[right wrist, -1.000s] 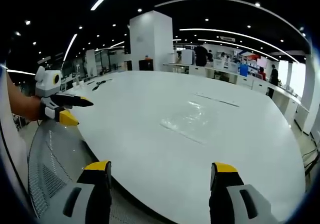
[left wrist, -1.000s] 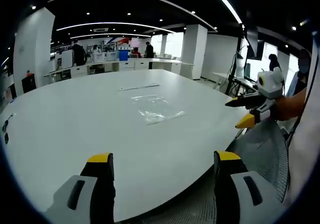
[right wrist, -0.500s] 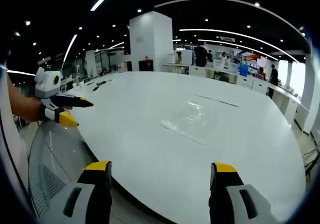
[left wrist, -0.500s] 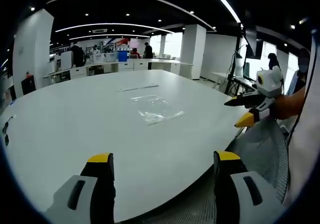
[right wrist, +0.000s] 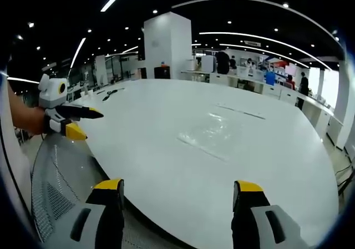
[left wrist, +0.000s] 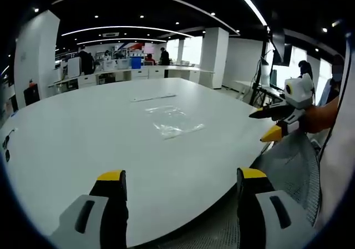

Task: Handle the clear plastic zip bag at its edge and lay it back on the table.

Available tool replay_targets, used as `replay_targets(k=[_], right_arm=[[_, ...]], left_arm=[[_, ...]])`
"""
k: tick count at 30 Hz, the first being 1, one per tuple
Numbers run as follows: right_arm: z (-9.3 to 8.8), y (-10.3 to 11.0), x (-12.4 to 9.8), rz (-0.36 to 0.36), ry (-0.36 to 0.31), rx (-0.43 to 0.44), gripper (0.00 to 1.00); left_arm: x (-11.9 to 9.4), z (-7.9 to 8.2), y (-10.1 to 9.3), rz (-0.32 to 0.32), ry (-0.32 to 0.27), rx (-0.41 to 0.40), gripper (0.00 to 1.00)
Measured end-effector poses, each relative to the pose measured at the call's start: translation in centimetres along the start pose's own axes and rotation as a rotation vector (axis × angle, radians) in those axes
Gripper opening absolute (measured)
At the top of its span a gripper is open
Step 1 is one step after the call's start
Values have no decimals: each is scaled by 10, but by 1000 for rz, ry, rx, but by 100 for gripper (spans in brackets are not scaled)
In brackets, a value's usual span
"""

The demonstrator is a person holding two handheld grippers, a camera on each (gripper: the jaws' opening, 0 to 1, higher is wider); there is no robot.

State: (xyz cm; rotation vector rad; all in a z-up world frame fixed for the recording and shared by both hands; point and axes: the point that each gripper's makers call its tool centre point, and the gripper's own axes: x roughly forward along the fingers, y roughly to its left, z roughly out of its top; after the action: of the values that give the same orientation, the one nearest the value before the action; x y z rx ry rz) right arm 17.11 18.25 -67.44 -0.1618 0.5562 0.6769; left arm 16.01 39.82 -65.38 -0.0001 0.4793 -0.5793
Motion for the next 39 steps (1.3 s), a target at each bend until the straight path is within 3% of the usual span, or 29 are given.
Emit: replay_targets(k=[26,39], right_arm=[[9,-1,0,35,14,-10,79],[14,-30,18,24,56,-100,72]], left_arm=[[0,0,11,4,-13,-3,79],[1,-2,12,3,-20,-6,79]])
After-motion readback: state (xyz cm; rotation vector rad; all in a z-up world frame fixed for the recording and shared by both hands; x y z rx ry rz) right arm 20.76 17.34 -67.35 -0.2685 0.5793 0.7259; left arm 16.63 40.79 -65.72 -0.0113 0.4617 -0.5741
